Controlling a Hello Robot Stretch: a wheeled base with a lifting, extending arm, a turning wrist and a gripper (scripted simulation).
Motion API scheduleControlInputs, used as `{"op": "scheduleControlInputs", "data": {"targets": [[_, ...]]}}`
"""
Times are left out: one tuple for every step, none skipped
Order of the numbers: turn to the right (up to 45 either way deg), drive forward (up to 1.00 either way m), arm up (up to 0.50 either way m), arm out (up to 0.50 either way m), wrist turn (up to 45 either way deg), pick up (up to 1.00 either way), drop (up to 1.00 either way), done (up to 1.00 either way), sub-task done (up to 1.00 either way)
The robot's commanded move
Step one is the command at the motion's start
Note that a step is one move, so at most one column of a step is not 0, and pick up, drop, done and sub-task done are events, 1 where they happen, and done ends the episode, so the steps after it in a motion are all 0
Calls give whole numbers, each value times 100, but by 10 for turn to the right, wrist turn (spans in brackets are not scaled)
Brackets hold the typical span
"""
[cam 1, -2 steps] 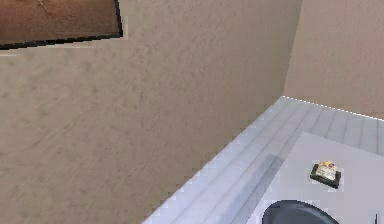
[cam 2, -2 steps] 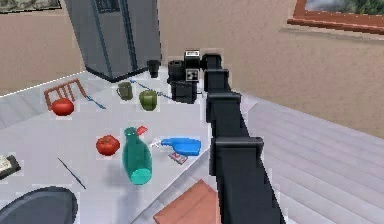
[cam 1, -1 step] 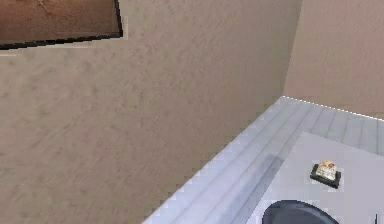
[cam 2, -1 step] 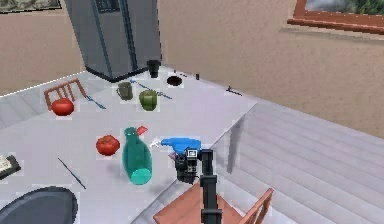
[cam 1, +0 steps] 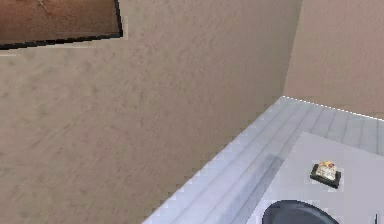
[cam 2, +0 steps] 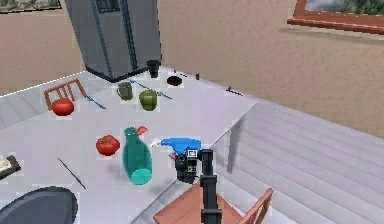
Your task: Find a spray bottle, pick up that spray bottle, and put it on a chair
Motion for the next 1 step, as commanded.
{"op": "scheduleControlInputs", "data": {"targets": [[0, 0, 10, 0, 0, 0, 0, 0, 0]]}}
